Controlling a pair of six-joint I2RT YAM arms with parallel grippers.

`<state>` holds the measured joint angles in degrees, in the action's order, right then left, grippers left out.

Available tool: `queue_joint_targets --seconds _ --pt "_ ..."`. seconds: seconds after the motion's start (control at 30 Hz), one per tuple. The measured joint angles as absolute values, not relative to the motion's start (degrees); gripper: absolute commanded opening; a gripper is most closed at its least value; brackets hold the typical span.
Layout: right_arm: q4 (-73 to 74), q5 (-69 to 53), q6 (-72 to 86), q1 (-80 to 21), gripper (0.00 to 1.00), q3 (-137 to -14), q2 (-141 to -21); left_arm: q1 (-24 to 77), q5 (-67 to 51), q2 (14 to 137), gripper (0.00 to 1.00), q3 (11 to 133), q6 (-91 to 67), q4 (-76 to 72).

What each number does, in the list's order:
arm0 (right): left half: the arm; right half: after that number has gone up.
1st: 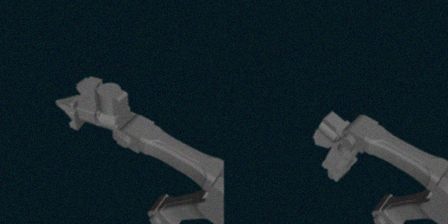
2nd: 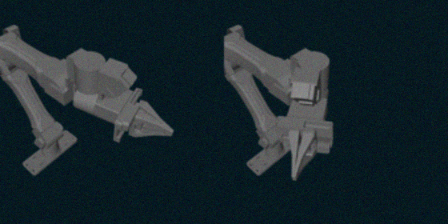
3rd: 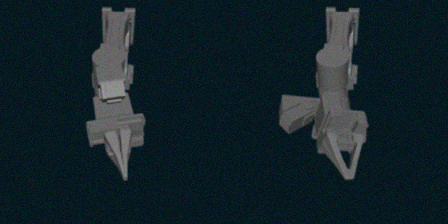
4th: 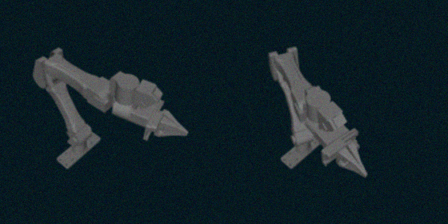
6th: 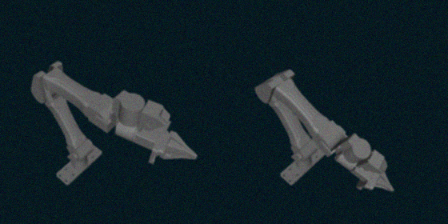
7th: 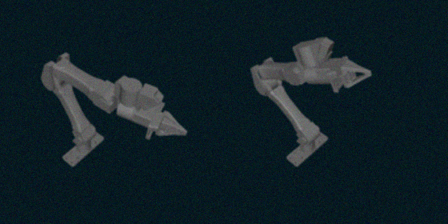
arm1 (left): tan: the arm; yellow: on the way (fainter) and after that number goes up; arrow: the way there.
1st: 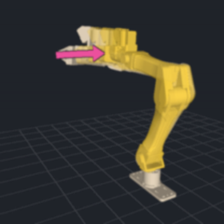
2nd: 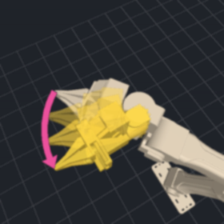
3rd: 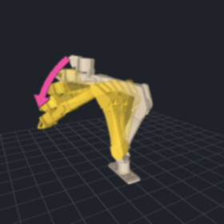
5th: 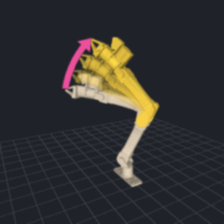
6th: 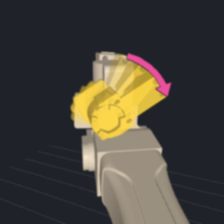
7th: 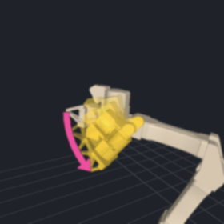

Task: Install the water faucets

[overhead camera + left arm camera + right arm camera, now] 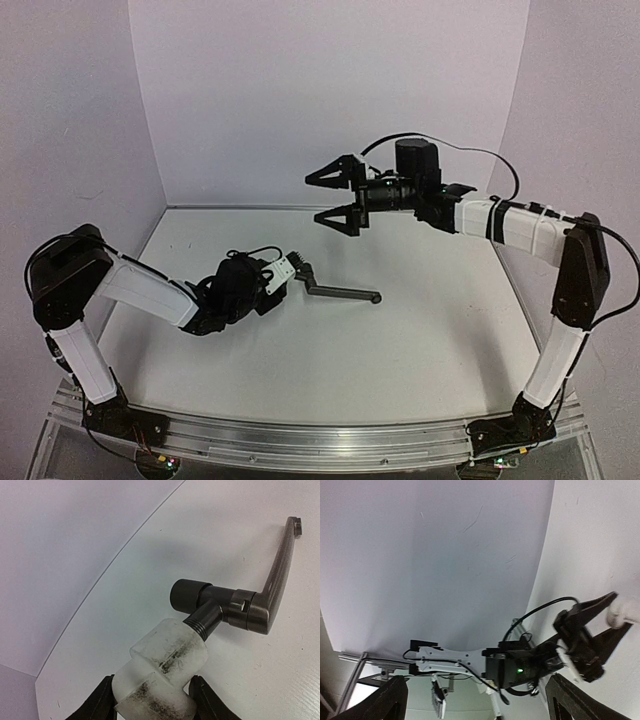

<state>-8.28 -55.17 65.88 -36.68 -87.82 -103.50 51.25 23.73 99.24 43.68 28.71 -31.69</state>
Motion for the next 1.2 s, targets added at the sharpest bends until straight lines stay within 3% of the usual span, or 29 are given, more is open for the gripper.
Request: queue_joint_targets --seconds 0.37,0.57,0.77,0.97,1.1,1.2 --pt "8.61 -28.83 13.4 -31.97 0.98 -77.48 -92.12 50.7 23.73 98.96 0.0 43.68 21.06 -28.91" --pt "7.76 -25.89 -18.68 -36.73 0.98 -69.98 -92.22 50.68 23.77 98.55 0.0 43.68 19.52 -28.03" --pt "-4.31 -26.01 -41.88 -43.23 0.96 -63.06 -96.59 50.68 23.76 97.83 0.0 43.68 18.48 -26.56" --pt "-14.82 -19.72 -55.95 -48.41 0.92 -61.76 -106.74 50.7 23.79 97.27 0.0 43.68 17.74 -25.67" --pt "-22.09 -14.75 -58.97 -50.3 0.84 -59.7 -110.77 50.7 23.79 96.72 0.0 43.45 17.48 -25.52" --pt "-27.33 -10.52 -59.41 -50.81 0.84 -59.38 -113.39 50.7 23.97 96.26 0.0 42.95 17.34 -25.48"
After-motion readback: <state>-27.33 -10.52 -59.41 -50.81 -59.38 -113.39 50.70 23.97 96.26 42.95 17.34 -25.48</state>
